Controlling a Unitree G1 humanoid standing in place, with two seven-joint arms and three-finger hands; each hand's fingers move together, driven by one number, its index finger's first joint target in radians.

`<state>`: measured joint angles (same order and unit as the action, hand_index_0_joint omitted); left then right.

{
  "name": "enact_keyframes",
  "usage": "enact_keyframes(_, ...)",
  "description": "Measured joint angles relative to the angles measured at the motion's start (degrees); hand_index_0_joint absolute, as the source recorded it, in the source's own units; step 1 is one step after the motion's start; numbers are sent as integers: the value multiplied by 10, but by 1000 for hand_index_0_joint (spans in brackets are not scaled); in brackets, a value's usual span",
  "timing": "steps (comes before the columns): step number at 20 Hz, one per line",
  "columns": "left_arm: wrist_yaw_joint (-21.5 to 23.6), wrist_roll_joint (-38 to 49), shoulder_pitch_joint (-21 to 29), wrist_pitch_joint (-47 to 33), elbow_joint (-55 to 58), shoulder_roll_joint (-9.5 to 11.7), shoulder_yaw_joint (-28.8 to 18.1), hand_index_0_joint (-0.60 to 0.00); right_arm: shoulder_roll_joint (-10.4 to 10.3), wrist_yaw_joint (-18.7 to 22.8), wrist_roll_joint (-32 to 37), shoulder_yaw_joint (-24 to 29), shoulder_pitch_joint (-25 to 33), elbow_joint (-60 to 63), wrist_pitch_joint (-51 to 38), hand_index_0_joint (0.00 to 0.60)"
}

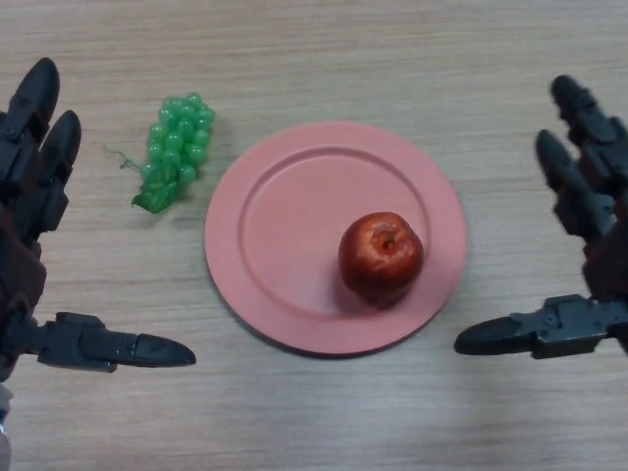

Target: Pick up the red apple and place it on the plate

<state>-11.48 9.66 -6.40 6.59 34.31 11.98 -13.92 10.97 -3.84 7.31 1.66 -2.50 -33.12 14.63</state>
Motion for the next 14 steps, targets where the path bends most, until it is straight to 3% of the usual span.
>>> enact_keyframes(14, 0, -4, 12, 1, 4, 3, -1, 0, 0, 1, -5, -24, -5, -40, 0, 0)
